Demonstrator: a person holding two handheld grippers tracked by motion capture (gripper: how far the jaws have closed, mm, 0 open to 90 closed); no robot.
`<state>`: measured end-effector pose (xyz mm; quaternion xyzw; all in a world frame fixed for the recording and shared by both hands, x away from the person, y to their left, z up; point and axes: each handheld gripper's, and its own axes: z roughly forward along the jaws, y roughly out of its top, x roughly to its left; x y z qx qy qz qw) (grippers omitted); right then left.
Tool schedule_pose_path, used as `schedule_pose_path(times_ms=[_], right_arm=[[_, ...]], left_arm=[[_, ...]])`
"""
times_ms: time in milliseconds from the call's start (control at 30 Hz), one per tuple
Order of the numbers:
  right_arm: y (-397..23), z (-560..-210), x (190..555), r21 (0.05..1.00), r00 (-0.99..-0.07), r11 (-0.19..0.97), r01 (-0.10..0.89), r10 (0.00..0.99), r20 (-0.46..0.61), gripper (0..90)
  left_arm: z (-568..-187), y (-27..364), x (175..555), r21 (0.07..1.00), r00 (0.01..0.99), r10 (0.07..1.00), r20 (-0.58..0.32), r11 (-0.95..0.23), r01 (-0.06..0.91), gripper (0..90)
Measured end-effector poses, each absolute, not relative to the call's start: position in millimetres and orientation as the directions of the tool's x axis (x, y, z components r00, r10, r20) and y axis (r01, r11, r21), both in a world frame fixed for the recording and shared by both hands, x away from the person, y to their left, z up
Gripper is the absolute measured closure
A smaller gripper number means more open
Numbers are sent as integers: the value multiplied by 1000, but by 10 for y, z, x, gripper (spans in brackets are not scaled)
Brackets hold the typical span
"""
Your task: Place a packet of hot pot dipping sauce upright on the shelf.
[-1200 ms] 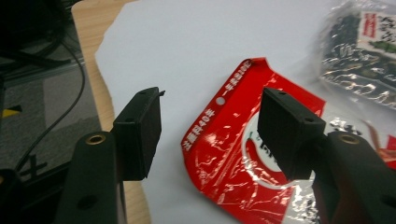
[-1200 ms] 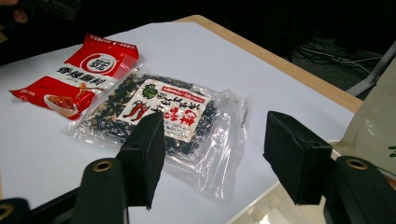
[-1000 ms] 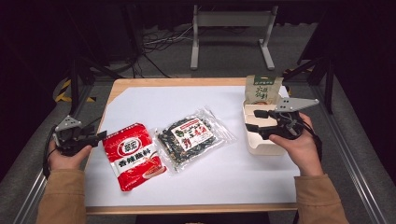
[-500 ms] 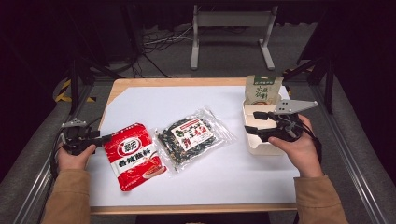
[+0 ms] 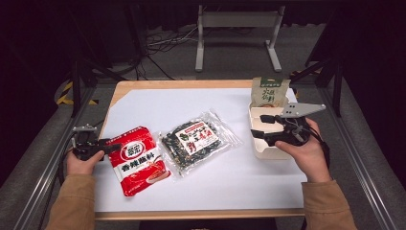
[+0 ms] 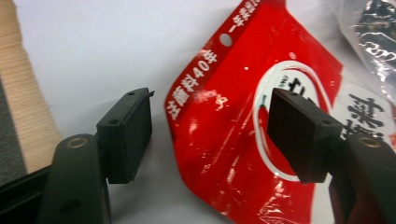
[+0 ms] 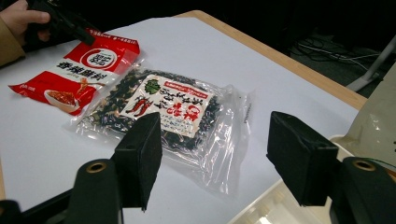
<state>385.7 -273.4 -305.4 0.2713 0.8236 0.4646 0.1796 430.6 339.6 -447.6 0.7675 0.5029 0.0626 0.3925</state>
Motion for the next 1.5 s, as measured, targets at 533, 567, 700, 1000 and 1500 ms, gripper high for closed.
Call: schedule_pose_path(times_ms=[533, 567, 700, 1000, 1500], right_arm=[[-2676, -3079, 3860, 853, -798, 453, 260, 598, -74, 377], [-2663, -3086, 3863, 851, -801, 457, 259, 594, -75, 378], [-2615, -3094, 3863, 850, -814, 464, 251, 576, -75, 378], [-2595, -3136, 3882, 839, -812, 483, 252, 577, -88, 391], [-2578, -3143, 3884, 839, -815, 481, 254, 574, -82, 386]], left_arm=[[-4311, 3330, 4127, 721, 581, 751, -313, -209, 660, 433], [-4318, 3304, 4132, 714, 586, 753, -299, -230, 661, 432], [-4373, 3235, 4158, 677, 563, 783, -265, -265, 687, 432], [-4478, 3243, 4216, 639, 519, 821, -238, -270, 720, 565], [-4443, 3309, 4162, 681, 504, 843, -188, -257, 685, 898]])
